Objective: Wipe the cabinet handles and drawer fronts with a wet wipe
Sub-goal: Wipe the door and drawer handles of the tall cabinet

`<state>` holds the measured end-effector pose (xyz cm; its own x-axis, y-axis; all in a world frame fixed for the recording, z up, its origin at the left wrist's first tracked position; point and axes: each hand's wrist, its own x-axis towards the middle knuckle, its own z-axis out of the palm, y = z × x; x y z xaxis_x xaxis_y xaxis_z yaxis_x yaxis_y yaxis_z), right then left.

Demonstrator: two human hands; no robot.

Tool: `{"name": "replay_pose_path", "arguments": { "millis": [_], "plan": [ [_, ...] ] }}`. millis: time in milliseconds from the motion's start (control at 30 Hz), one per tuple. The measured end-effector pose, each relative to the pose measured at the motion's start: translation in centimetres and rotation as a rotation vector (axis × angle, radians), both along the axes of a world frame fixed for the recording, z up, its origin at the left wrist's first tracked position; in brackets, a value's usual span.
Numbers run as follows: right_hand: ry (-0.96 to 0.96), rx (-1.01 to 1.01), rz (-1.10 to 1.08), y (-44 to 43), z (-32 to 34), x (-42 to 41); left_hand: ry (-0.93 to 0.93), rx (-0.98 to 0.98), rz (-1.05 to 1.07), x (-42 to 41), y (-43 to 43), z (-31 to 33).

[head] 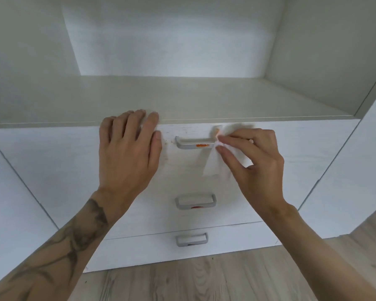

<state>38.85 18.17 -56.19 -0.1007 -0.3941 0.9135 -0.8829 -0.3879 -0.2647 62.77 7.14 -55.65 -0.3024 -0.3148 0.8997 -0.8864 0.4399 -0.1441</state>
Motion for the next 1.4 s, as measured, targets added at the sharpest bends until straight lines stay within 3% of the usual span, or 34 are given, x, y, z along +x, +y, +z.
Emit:
{"name": "replay_pose_path", "arguments": {
  "millis": [267,467,633,867,1000,1400],
  "plan": [
    [0.012,-0.086,0.088,-2.1,-0.1,1.2,0.04,-0.066,0.001,-0.5,-1.4,-0.9],
    [-0.059,-0.095,0.035,-1.5,-0.9,-0.3,0.058,-0.083,-0.002,-0.7,-1.8,-1.2],
    [0.011,-0.079,0.081,-2.1,-0.3,1.0,0.059,-0.097,0.004,-0.8,-2.1,-1.3],
    [-0.108,-0.107,0.002,-1.5,0.1,2.0,0.051,-0.093,0.004,-0.7,-2.0,-1.2],
    [-0.049,-0.052,-0.001,-1.7,-0.3,1.9,0.043,-0.096,0.007,-0.7,-2.1,-1.2],
    [0.017,-0.16,0.025,-2.3,-0.8,1.3,0.05,-0.091,0.003,-0.8,-2.1,-1.4]
  ]
}}
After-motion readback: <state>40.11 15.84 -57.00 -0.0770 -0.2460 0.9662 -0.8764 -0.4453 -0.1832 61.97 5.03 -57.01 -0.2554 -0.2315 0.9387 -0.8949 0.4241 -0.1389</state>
